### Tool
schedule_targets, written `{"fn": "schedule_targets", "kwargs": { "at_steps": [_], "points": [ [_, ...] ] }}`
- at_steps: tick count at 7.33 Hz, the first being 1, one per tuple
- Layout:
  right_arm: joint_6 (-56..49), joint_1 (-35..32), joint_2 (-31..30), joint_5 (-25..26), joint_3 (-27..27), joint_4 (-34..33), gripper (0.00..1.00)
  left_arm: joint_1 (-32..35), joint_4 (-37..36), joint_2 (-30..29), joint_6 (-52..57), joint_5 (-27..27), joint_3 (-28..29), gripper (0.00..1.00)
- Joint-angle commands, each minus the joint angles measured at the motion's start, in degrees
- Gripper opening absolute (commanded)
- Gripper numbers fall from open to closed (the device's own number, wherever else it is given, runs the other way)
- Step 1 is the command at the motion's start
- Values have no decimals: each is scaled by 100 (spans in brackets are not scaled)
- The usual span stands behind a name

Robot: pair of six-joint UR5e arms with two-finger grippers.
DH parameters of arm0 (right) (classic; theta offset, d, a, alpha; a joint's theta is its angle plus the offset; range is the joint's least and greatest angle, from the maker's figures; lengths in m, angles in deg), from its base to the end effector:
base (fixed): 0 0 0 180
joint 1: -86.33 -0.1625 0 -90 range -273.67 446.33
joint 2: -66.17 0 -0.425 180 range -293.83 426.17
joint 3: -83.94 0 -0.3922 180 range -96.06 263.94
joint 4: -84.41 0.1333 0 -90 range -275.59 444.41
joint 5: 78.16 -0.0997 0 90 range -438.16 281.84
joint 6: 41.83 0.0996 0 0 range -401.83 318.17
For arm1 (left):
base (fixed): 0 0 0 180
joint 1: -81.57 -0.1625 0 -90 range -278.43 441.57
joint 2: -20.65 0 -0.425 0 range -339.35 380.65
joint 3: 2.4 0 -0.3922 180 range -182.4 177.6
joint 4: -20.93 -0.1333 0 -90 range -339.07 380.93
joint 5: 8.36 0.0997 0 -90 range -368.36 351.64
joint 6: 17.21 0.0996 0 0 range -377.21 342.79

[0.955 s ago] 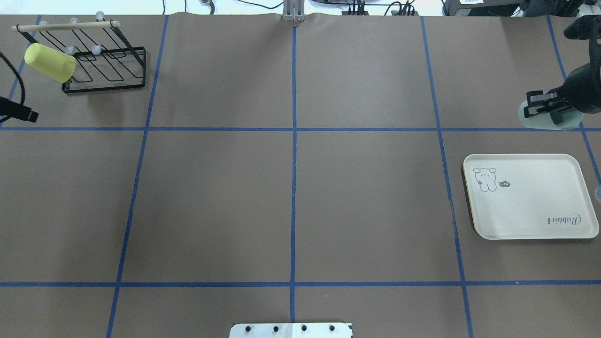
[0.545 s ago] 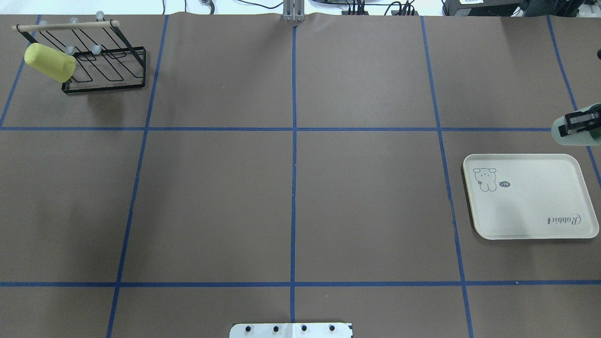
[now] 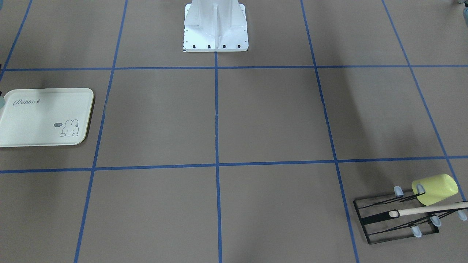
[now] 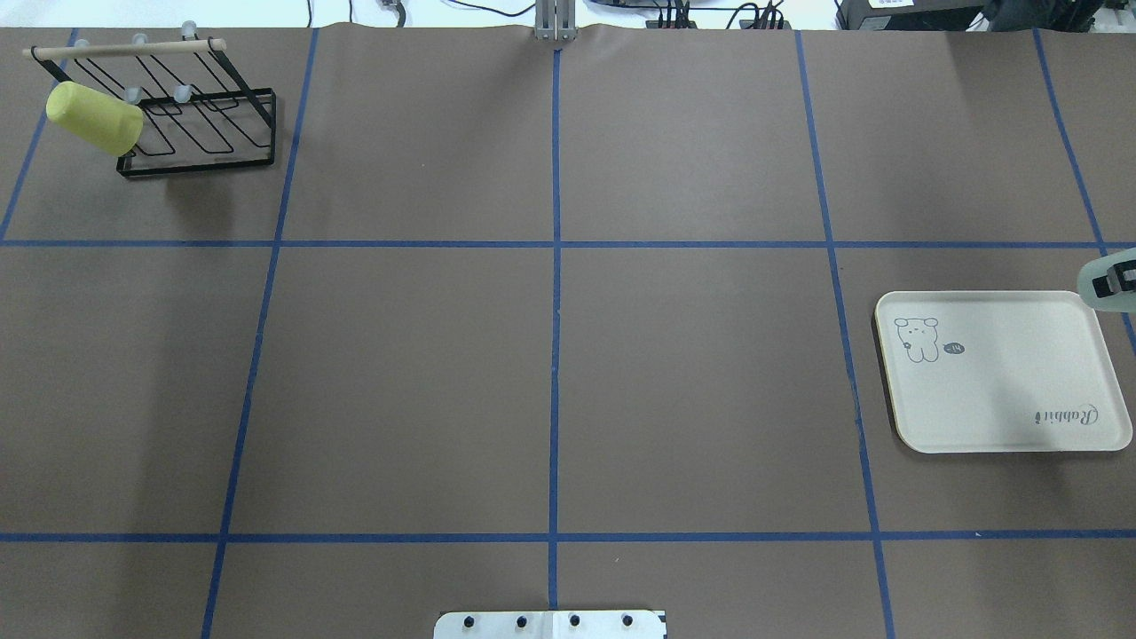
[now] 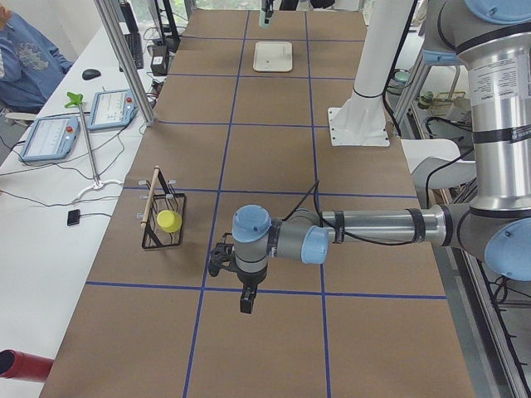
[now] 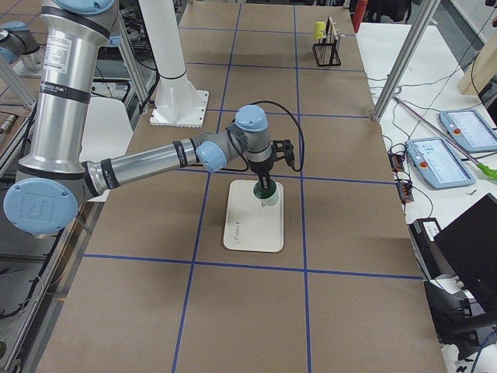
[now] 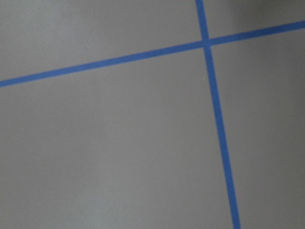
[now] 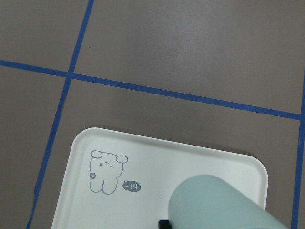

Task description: Left arm grabs green cup and hands to right arm on tray

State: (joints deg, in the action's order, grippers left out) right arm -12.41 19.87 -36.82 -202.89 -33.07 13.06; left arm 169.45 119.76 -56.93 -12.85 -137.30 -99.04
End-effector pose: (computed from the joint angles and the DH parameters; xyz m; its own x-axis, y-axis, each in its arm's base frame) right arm -0.0948 -0.4093 0.4967 0.7145 -0.1524 0.6829 -0.0169 0.9719 0.2346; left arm -0.0558 -0.4048 0.6891 0.7710 0.1379 -0.6218 -0.0958 0.9903 0.1008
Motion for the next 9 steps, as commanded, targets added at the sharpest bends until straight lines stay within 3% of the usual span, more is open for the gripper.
{"fn": "schedule_targets", "kwargs": {
  "at_steps": [1,3,6,8,9],
  "points": [
    [343,333,-247,63,387,637,0,151,-75,313,197,-228,-99,100],
    [1272,1393,-195,744,451,772,0,151,-57,314,197,-237,-100,100],
    [1364,1864,50,801,643,719,0,142,-39,288,189,-237,-91,100],
    [1355,1891,419,853,1029,710,36,142,-31,288,189,-237,-91,100],
    [1347,1891,482,845,1092,702,42,142,-31,288,189,-237,-100,100]
  ]
}}
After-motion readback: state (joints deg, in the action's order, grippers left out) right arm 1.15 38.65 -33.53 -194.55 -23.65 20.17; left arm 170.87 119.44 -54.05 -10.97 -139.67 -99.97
